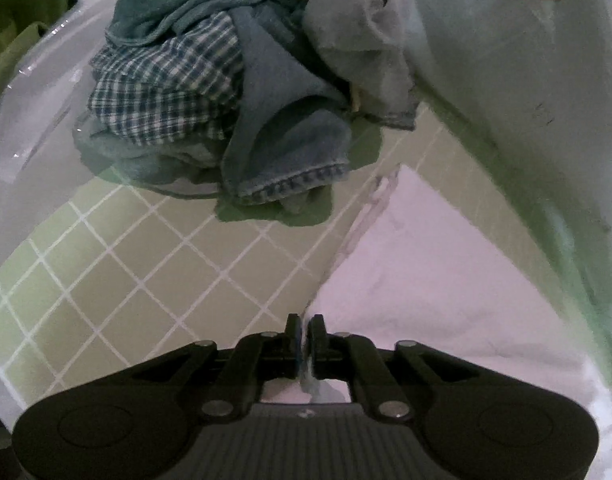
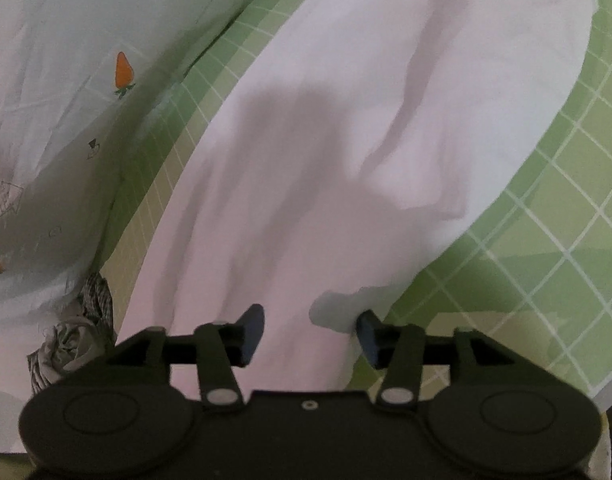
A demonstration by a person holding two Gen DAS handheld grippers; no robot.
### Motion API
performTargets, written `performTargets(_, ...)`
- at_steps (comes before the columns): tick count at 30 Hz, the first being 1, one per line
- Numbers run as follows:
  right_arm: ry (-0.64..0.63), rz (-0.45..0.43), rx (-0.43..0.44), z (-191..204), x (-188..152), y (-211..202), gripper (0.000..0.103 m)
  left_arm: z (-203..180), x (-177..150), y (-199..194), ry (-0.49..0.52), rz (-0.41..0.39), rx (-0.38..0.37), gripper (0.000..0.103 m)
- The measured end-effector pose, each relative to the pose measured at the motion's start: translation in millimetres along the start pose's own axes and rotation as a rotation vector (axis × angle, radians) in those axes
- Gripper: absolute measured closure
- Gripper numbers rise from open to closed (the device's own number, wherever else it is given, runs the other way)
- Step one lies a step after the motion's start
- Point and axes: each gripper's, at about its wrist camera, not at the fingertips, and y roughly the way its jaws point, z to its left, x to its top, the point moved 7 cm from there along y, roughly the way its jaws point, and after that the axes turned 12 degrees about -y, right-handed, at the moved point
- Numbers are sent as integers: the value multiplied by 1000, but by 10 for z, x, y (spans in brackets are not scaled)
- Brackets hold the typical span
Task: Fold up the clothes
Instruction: 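Lay the shirt down and open both grippers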
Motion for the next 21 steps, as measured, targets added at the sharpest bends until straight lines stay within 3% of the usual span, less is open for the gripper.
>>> performTargets(5,-35,-24,-17,18,9,-40,36,-47,-60,-53,53,-18,67,64)
performTargets(8,-62,-66,-11,-10,40,-202,30,-130,-99,-168,66,-53,57,43)
performTargets(14,-132,-195,-68,-190,196,-537,20,-548,-317,-305,162,-98,20,29)
performTargets(18,-183,-271,-129,-429,338,-802,9,-949,-626,-397,227,-99,-11,21)
performTargets(19,-208,-288,-146,-475,388,-857,1,-1053,-717,-421,238,-103,-19,19)
performTargets(21,-274,-335,-167,-565,493,-960,0,-1262,-922,-450,252,-107,-26,17)
